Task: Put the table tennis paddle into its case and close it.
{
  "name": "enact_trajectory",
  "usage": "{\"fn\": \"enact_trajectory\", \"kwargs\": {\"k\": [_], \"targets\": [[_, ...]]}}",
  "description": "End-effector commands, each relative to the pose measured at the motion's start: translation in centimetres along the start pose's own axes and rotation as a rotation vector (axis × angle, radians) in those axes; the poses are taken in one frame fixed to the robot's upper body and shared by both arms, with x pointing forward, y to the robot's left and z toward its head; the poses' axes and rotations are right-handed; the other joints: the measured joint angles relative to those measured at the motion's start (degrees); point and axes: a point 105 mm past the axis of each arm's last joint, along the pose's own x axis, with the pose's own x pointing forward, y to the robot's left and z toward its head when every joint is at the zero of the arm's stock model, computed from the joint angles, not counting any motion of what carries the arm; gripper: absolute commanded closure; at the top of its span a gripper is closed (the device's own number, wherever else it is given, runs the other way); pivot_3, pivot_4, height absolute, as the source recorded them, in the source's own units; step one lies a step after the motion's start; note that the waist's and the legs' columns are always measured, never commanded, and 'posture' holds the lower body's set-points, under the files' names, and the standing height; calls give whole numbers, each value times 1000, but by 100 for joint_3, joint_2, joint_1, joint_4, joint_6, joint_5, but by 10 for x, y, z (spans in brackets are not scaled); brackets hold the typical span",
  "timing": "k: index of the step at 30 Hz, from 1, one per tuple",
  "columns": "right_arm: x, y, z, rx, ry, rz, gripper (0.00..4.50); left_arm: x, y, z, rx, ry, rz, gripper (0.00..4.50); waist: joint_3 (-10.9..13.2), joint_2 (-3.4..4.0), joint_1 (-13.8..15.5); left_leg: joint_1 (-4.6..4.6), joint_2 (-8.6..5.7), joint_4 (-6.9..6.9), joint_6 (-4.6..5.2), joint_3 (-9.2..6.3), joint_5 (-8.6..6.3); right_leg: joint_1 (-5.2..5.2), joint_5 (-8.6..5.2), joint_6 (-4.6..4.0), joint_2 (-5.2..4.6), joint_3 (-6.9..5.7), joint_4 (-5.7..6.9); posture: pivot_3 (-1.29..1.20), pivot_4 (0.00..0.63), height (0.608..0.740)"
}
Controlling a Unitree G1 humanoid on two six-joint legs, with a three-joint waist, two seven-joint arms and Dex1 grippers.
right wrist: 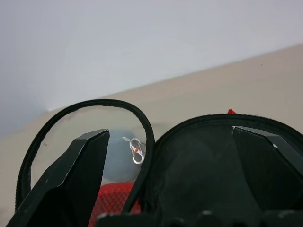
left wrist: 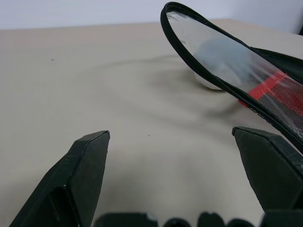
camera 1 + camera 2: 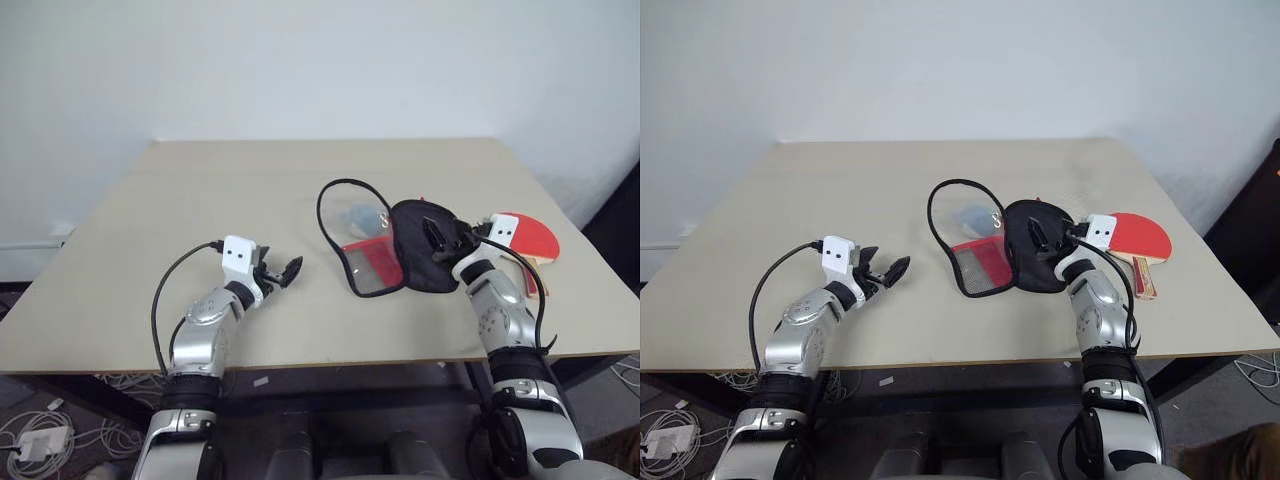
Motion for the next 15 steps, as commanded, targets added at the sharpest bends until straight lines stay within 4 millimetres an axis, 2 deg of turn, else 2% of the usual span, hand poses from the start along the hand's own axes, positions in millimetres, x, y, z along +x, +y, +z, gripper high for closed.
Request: {"fn": "enact_trajectory", "kwargs": {"k": [1,5,8,11,15], "targets": [[8,1,19,5,-70,-6,0,-2,-2,17,30,-57,-10,41,0,0,0,0,0,0,0,0,0,0,0,0,0,0,0,0,0,716],[11,-1,19,15,-77,-18,0,-2,-7,8,24,-35,-18,41,0,0,-1,-1,0,0,0,-1,0,0,0,0,0,0,0,0,0,716],[10,-7,22,27,-81,-43,0,-3,-30,7,-21,-61,-91,41,0,0,6,-1,0,-1,0,-1,0,0,0,0,0,-1,0,0,0,716],[7,-20,20,24,-42,-87,0,-6,-39,8,-45,-71,-124,41,0,0,4,-3,-1,-1,0,4,0,1,0,0,-7,0,-6,0,0,716],[2,-44,21,-21,17,-167,0,-12,-51,-1,-49,-33,-167,41,1,2,0,-2,-1,-2,0,3,0,-3,0,-1,-8,-1,-4,0,0,716]]}}
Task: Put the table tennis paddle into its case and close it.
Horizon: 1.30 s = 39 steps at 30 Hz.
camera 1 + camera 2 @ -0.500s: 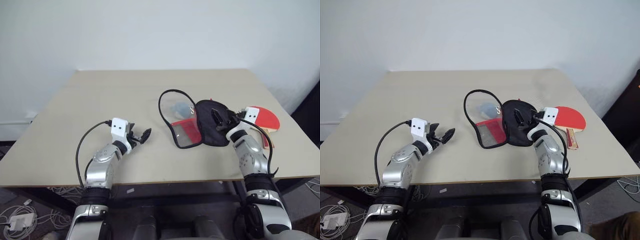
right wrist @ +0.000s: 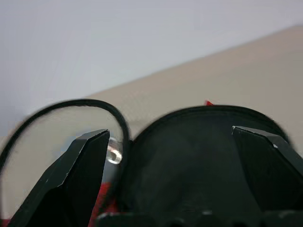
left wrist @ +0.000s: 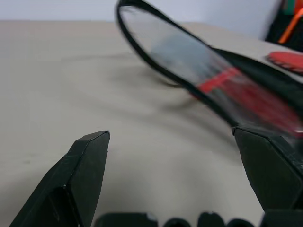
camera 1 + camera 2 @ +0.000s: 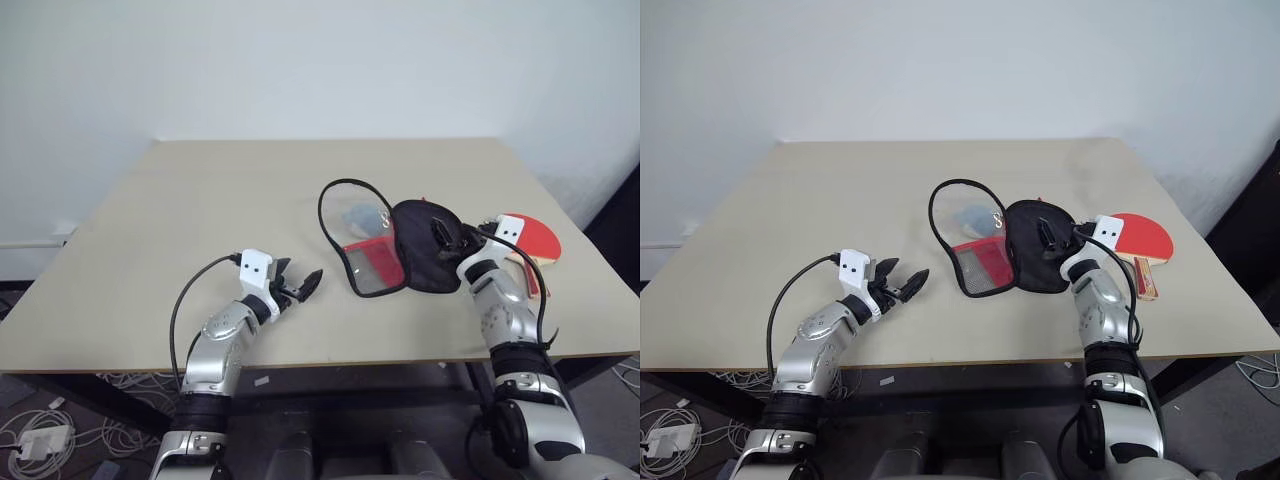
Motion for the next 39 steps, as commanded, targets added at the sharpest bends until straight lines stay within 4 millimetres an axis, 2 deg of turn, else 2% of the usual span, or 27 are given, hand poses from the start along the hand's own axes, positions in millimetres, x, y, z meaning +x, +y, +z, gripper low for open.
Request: {"fn": "enact_trajectory", "kwargs": {"k": [1,3,6,12,15,18,22,25,29,32,39], "targets": [[3,-16,24,-49,-17,-46,0,-1,-12,10,22,-18,-49,41,1,2,0,0,0,0,0,0,0,-2,0,0,0,-1,0,0,0,716],[0,-28,22,-71,25,-74,0,0,-21,8,15,-14,-76,41,1,2,-1,1,0,-1,0,-1,0,-2,0,0,0,0,-1,0,0,716],[-4,-44,8,-144,191,-135,0,3,-25,11,49,4,-96,41,1,2,-1,0,-1,-1,0,1,0,-4,-1,-1,-2,1,-2,0,0,716],[-7,-60,16,-174,221,-197,0,14,-30,28,98,-25,-139,41,1,2,-2,-1,-4,-1,0,0,0,0,-1,-1,-3,1,-2,0,0,716],[-9,-84,30,-165,246,-309,0,25,-28,30,94,-21,-125,41,4,6,-2,-1,-9,0,0,1,0,0,-1,0,-4,3,-4,0,0,716],[-12,-101,53,-167,186,-370,0,29,-38,28,101,-20,-166,41,4,7,2,-1,-12,2,1,1,1,2,-2,1,-5,6,-7,0,0,716],[-20,-122,64,-149,175,-454,0,32,-42,26,97,-20,-173,41,5,3,1,-4,-12,2,2,0,1,8,-7,8,-5,8,-18,0,0,716],[-28,-134,57,-150,234,-486,0,33,-44,26,96,-22,-180,41,5,3,-4,-5,-12,1,3,1,2,10,-9,10,-5,11,-23,0,0,716],[-40,-144,35,-89,351,-498,0,33,-43,27,99,-24,-181,41,5,3,-9,-4,-14,2,5,6,3,10,-8,10,-5,20,-22,0,0,716],[-42,-142,24,-43,391,-482,0,33,-41,28,101,-24,-175,41,6,2,-22,-3,-14,2,6,4,3,10,-8,10,-5,21,-21,0,0,716],[-43,-138,6,-66,458,-472,0,32,-39,29,109,-25,-170,41,4,-4,-29,0,-14,3,5,2,3,10,-8,10,-5,18,-20,0,0,716]]}}
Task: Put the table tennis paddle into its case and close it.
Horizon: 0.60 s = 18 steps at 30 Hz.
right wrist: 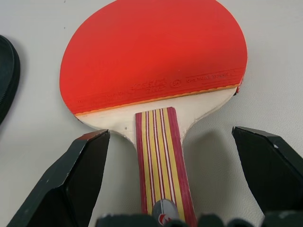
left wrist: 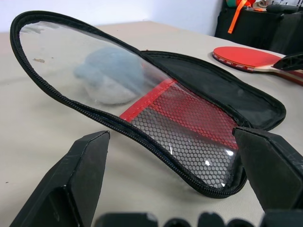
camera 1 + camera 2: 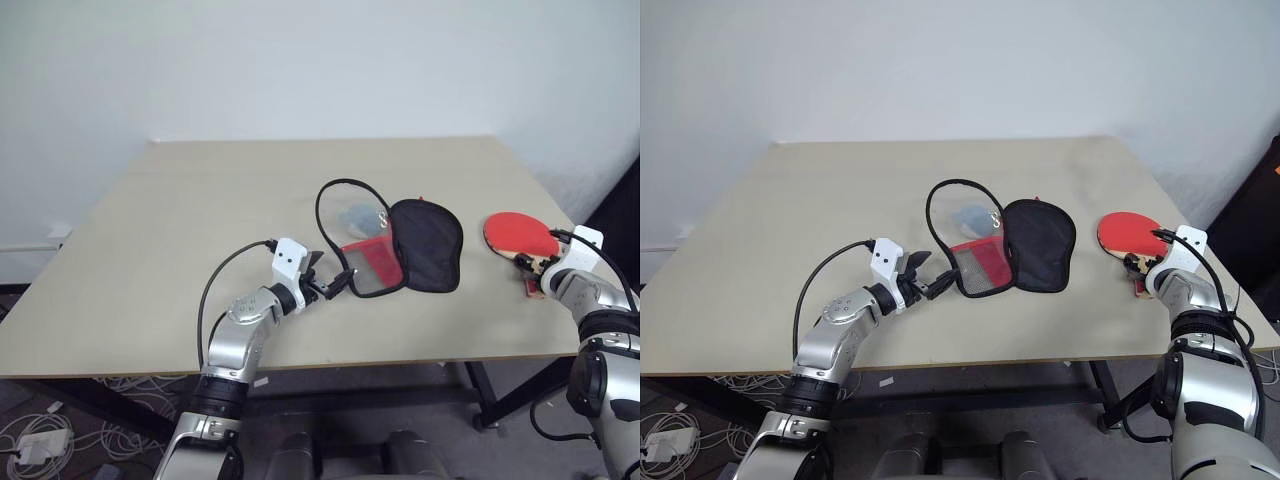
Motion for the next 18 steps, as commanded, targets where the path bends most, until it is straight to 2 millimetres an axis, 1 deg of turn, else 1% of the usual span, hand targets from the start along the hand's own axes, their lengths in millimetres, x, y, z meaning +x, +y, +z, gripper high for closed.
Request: {"fn": "enact_trajectory", "kwargs": {"k": [1,6,11,16,18], "targets": [[2,7,-2,-11,22,16,0,2,3,17,46,-47,-1,41,0,-4,0,0,0,0,0,0,0,0,0,0,0,0,0,0,0,716],[1,16,-5,-23,62,80,0,2,4,17,51,-46,5,41,-2,-18,-12,2,0,0,0,-2,0,1,0,0,1,0,0,0,0,716],[1,21,-12,-44,111,101,0,3,6,18,53,-48,10,41,-1,-29,-13,6,0,1,-1,-2,0,-1,1,-1,1,-1,2,0,0,716],[3,18,-13,-48,113,61,0,3,7,18,54,-49,16,41,-2,-31,-13,5,0,5,-1,-4,-1,-1,1,-1,1,-3,2,0,0,716],[3,12,-13,-42,111,21,361,3,8,18,55,-49,18,0,-1,-32,-12,5,0,5,-1,-4,-1,-1,1,-1,1,-4,2,0,0,716]]}}
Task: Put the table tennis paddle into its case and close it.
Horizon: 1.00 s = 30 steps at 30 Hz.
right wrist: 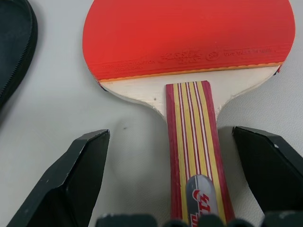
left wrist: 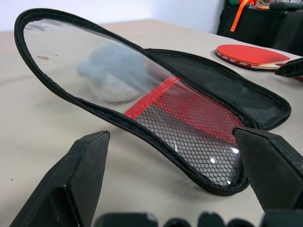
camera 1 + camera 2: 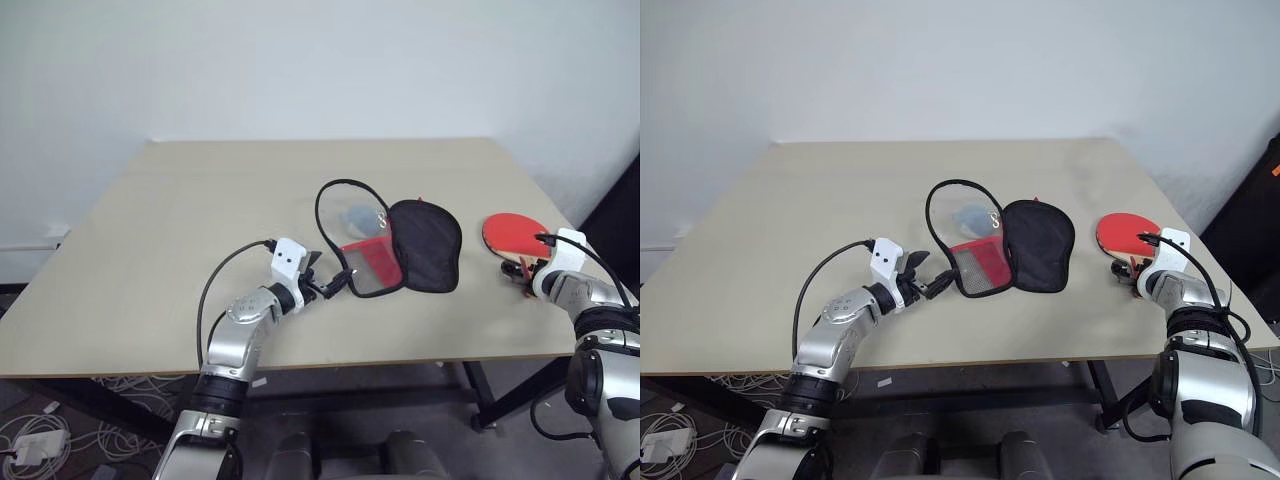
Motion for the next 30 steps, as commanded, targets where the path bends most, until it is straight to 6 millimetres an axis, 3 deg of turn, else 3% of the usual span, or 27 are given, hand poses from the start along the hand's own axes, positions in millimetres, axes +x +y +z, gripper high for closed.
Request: {"fn": "enact_trajectory", "kwargs": {"k": [1,9,17,20,26,28,30], "targets": [[1,-3,-1,14,11,-49,597,2,4,19,43,-58,7,0,0,0,2,0,0,0,0,0,0,0,0,0,0,0,0,0,0,716],[1,-6,9,15,-40,-82,3310,2,5,21,47,-61,10,0,0,-3,-1,-1,0,0,0,0,0,0,0,0,0,0,0,0,0,716],[-10,28,74,132,-245,-48,3355,1,6,21,47,-57,14,0,9,13,-80,-7,0,-1,1,5,0,-4,1,0,0,10,10,0,0,716],[-15,58,85,155,-259,55,3355,2,5,20,46,-55,11,0,20,31,-84,-13,0,-9,2,5,1,-14,0,2,1,11,13,0,0,716],[-27,115,84,158,-254,195,3355,4,3,19,44,-53,4,0,23,36,-75,-13,1,-19,4,1,2,-15,-4,6,8,12,12,0,0,716],[-25,142,68,164,-221,236,3355,5,3,19,42,-55,3,0,23,36,-57,-13,1,-21,4,1,2,-15,-4,6,8,12,12,0,0,716],[-18,155,43,164,-166,244,3355,6,3,19,43,-55,1,0,22,35,4,-13,1,-19,4,3,2,-9,-4,6,7,9,8,0,0,716]]}}
